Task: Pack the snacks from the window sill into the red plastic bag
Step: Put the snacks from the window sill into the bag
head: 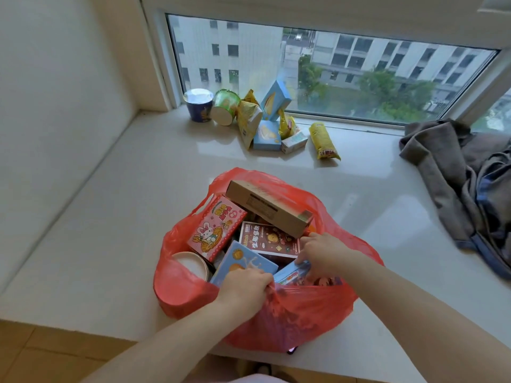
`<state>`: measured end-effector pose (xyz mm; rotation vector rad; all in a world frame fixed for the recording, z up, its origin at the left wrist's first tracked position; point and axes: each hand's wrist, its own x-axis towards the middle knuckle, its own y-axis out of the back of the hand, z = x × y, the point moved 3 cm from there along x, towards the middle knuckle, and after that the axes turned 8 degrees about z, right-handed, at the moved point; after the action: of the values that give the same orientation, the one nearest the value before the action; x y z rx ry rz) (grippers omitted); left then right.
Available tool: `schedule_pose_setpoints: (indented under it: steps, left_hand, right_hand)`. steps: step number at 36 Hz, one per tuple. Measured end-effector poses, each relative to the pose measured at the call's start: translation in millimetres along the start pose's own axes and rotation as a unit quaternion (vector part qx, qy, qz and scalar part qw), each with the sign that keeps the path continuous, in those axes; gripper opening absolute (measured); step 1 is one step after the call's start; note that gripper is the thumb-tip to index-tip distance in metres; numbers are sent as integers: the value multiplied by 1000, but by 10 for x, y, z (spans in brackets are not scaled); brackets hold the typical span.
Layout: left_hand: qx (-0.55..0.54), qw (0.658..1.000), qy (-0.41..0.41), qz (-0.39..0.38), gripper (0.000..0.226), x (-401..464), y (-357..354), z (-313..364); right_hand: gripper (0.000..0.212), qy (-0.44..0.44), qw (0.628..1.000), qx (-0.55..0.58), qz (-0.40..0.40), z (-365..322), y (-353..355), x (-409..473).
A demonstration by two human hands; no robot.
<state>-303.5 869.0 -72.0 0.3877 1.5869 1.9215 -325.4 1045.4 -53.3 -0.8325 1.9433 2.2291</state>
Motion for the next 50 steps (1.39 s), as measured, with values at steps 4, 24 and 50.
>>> schedule_pose_setpoints:
  steps: [4, 24, 50]
  left_hand:
    - [-29, 999, -3, -24, 25, 62, -33, -63]
    - [-211, 961, 147, 107, 20, 1183, 801, -1729]
    - [-137, 985, 106, 6, 56, 5203, 381, -1684]
  right_hand:
    - [46, -19, 999, 39, -20, -1, 22, 69]
    - [25, -143, 945, 256, 144, 156, 847, 1430]
    - [47, -274, 935, 163, 157, 2987, 551, 3671]
